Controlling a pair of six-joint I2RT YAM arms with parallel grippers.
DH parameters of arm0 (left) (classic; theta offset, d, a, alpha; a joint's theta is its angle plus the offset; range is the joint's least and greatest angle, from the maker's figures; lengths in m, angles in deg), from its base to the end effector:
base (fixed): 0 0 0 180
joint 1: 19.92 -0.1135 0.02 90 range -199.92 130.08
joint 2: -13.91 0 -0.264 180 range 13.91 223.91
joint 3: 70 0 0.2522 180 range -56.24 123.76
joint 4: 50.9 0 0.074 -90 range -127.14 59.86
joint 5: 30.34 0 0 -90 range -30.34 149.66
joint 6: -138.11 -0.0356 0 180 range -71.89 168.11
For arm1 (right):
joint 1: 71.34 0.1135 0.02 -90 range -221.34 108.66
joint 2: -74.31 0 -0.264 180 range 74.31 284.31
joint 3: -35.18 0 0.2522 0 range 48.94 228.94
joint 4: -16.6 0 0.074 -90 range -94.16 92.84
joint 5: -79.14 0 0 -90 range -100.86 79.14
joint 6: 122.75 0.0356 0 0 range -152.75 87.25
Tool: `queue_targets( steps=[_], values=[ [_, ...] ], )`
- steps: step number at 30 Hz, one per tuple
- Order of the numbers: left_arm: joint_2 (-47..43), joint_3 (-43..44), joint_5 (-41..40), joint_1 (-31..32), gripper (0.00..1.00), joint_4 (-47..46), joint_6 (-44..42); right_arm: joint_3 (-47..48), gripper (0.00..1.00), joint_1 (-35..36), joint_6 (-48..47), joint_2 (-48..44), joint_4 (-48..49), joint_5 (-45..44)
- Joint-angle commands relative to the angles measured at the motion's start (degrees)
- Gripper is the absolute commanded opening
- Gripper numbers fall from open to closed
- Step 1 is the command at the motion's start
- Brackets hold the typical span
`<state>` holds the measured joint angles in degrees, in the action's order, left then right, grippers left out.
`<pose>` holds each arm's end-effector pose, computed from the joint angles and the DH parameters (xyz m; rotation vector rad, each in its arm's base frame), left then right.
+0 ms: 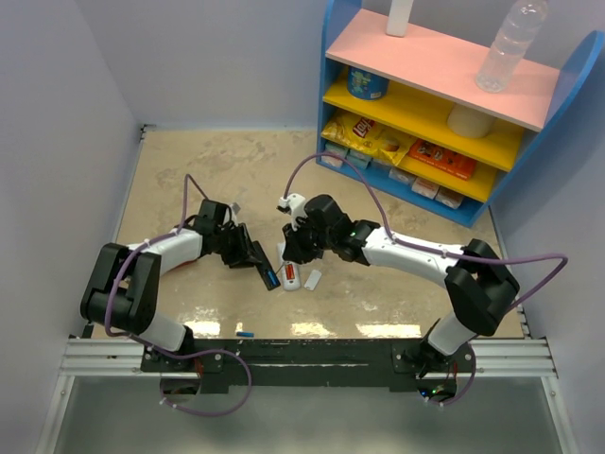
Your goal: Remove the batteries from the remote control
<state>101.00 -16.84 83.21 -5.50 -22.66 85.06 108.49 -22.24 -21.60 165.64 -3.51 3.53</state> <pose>0.2537 -0.0799 0.1421 -0.4003 2.7413 -0.8168 0.2233 0.2713 0.2324 -0.8992 2.1721 0.8289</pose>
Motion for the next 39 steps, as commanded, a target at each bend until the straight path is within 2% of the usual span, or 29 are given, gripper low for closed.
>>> queue_targets(
  steps=[1, 14, 33, 39],
  values=[
    [1.8, 0.3, -2.9, 0.6, 0.38, -0.8, 0.1, 2.9, 0.00, 1.4, -1.9, -0.9, 0.5, -0.6],
    [2.9, -0.8, -2.7, 0.7, 0.35, -2.1, 0.1, 5.1, 0.00, 3.6, -2.6, -0.8, -2.4, -5.4],
    [3.2, -1.6, -2.3, 0.7, 0.35, -2.9, 0.2, 4.0, 0.00, 4.4, -2.3, 3.3, -1.0, -5.4],
    [2.4, -3.0, -2.7, 0.7, 0.34, -2.4, 1.1, 5.6, 0.00, 4.7, -0.9, 3.2, -3.5, -9.6]
  ],
)
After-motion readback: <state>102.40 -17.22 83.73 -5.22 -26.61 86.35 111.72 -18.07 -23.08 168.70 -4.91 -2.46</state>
